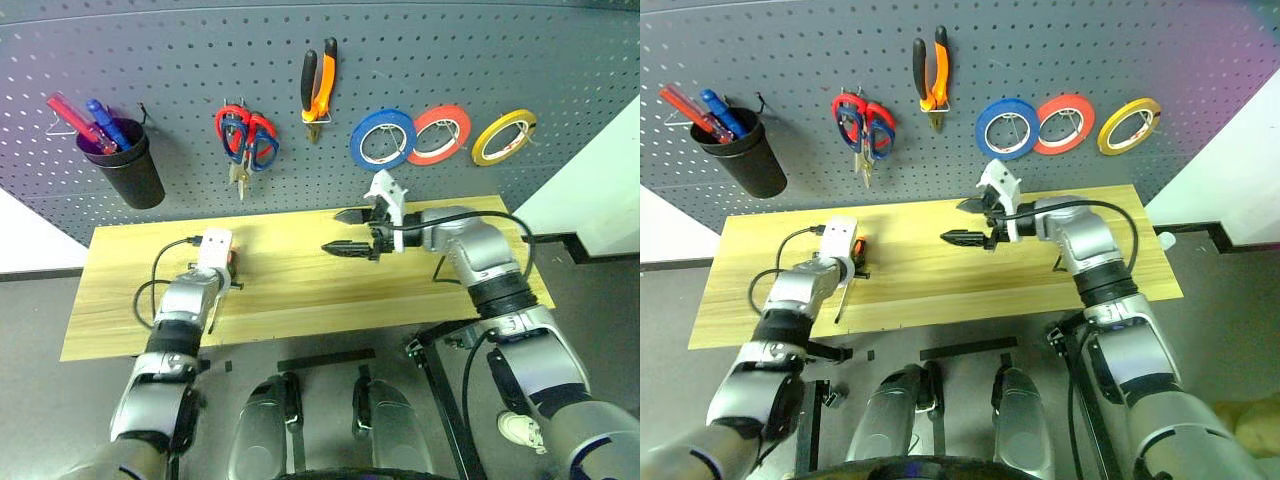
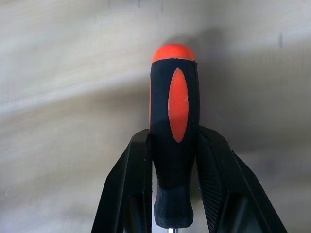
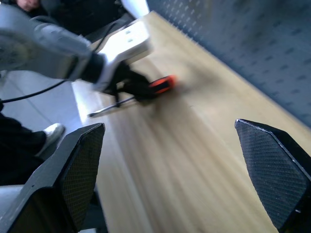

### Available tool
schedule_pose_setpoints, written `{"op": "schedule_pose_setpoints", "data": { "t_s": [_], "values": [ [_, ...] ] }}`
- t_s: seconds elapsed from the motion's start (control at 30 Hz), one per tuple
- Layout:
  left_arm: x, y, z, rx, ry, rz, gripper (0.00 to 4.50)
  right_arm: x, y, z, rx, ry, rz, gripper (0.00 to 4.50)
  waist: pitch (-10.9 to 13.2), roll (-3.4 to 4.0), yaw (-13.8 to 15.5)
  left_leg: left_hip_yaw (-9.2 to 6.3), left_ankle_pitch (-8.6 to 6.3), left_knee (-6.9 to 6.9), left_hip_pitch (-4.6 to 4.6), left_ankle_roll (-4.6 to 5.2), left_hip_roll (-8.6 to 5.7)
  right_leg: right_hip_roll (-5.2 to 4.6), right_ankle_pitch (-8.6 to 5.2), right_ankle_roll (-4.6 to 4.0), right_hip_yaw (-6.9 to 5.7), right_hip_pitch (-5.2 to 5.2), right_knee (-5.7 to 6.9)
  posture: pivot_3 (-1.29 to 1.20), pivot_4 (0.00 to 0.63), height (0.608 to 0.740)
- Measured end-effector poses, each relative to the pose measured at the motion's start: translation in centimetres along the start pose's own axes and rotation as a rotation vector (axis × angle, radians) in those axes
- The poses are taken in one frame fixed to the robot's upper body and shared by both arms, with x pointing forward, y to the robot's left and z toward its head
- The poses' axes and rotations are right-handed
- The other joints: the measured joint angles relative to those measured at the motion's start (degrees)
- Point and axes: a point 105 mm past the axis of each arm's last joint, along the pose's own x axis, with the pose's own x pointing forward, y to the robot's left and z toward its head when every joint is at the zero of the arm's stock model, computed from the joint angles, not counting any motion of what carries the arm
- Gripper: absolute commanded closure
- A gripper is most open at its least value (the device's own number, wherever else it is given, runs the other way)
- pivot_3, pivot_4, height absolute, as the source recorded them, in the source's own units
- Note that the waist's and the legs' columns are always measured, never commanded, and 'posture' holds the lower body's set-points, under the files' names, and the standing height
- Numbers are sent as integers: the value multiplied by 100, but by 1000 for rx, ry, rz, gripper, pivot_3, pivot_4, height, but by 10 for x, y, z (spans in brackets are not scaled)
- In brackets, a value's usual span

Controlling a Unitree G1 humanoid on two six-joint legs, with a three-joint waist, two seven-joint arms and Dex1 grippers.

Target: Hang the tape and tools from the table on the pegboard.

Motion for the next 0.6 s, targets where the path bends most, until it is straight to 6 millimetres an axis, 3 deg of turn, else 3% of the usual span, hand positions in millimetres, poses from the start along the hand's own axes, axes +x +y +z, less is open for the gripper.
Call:
{"op": "schedule_pose_setpoints", "data": {
  "t_s": [0.1, 0.2, 0.27, 0.43, 0.6],
  "values": [
    [-33, 11, 32, 91, -273, -22, 3601, -11, 8, 14, -18, -64, 18, 0, -6, -4, 29, 0, 0, -6, -11, -2, -1, -3, 1, -1, -1, -7, -7, 164, 133, 740],
    [-89, 14, 89, 22, -636, -75, 3601, -23, 12, 25, -19, -117, 20, 0, -28, -4, 115, 2, -1, -9, -12, -1, -11, -14, 3, -1, -1, -4, -15, 190, 120, 740],
    [-121, 9, 109, 9, -800, -122, 3601, -29, 14, 34, -16, -157, 23, 0, -80, -3, 176, 7, -3, -12, -9, 2, -12, -9, 3, -1, -1, -1, -20, 201, 114, 740],
    [-160, 20, 136, -111, -996, -80, 3601, -45, 5, 62, 9, -290, 11, 0, -132, -9, 263, 5, 0, 0, 1, 4, 0, 32, 3, 0, -4, 17, -16, 230, 95, 740],
    [-204, 28, 197, -37, -1218, -9, 3601, -53, 0, 83, -7, -362, 2, 0, -194, -21, 401, 18, 2, 6, -1, 4, -8, 48, 3, 1, -6, 23, -18, 234, 67, 740]
  ]
}}
